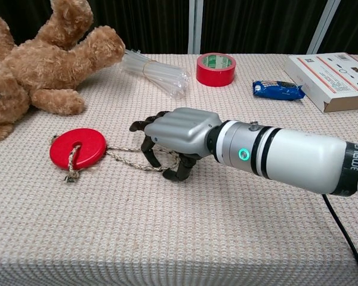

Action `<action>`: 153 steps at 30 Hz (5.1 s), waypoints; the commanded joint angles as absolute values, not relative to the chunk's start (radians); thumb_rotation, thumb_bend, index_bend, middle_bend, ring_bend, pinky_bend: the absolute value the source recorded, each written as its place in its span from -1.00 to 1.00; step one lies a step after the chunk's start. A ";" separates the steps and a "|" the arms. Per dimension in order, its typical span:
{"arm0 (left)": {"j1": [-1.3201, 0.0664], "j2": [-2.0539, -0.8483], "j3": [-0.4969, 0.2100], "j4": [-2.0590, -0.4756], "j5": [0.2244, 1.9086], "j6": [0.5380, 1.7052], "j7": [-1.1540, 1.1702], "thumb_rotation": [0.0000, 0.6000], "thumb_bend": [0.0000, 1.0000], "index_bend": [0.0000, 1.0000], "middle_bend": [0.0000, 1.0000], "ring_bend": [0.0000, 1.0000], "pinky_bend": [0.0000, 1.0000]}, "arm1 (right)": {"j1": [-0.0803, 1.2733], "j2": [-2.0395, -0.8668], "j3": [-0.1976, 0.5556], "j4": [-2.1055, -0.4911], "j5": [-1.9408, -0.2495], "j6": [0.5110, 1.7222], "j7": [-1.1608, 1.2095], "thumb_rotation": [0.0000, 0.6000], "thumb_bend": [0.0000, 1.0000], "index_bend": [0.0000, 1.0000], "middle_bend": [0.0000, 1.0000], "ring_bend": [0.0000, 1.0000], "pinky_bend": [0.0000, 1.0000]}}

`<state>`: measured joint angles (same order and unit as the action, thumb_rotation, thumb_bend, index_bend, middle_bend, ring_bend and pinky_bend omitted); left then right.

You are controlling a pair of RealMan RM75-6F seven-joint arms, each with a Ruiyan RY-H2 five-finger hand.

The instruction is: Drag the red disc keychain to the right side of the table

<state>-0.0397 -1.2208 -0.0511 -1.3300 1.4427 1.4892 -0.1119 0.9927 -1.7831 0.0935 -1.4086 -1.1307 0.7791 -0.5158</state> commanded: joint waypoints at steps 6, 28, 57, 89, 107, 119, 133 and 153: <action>-0.038 -1.224 -0.051 -1.324 1.441 1.487 -0.116 1.00 -0.97 -0.74 -0.76 -0.95 -0.77 | 0.991 -1.783 0.092 -1.406 -1.126 0.775 -0.515 1.00 -0.41 0.22 -1.00 -1.00 -1.00; -0.037 -1.228 -0.052 -1.319 1.443 1.486 -0.124 1.00 -0.97 -0.74 -0.76 -0.95 -0.77 | 0.936 -1.789 0.111 -1.379 -1.238 0.890 -0.427 1.00 0.10 1.00 -0.62 -1.00 -1.00; -0.047 -1.223 -0.055 -1.344 1.452 1.482 -0.099 1.00 -0.97 -0.74 -0.76 -0.95 -0.77 | 0.754 -1.520 0.089 -1.580 -1.374 1.080 -0.247 1.00 0.43 1.00 -0.31 -1.00 -1.00; -0.079 -1.213 -0.049 -1.436 1.471 1.463 0.006 1.00 -0.97 -0.74 -0.76 -0.95 -0.77 | 0.322 -1.162 0.081 -1.474 -1.310 1.415 0.103 1.00 0.44 1.00 -0.31 -1.00 -1.00; -0.087 -1.211 -0.046 -1.460 1.471 1.459 0.034 1.00 -0.97 -0.74 -0.76 -0.95 -0.77 | 0.218 -1.127 0.156 -1.347 -1.215 1.405 0.220 1.00 0.44 1.00 -0.30 -1.00 -1.00; -0.095 -1.212 -0.046 -1.474 1.480 1.461 0.045 1.00 -0.97 -0.74 -0.76 -0.95 -0.77 | 0.174 -1.114 0.220 -1.293 -1.159 1.404 0.266 1.00 0.45 1.00 -0.30 -1.00 -1.00; -0.095 -1.212 -0.044 -1.474 1.478 1.464 0.041 1.00 -0.97 -0.74 -0.76 -0.95 -0.77 | 0.389 -1.153 0.246 -1.631 -1.437 1.362 0.008 1.00 0.47 1.00 -0.29 -1.00 -1.00; -0.088 -1.216 -0.040 -1.451 1.474 1.467 0.009 1.00 -0.97 -0.74 -0.76 -0.95 -0.77 | 0.470 -1.118 0.188 -1.763 -1.215 1.103 -0.274 1.00 -1.00 -1.00 -1.00 -1.00 -1.00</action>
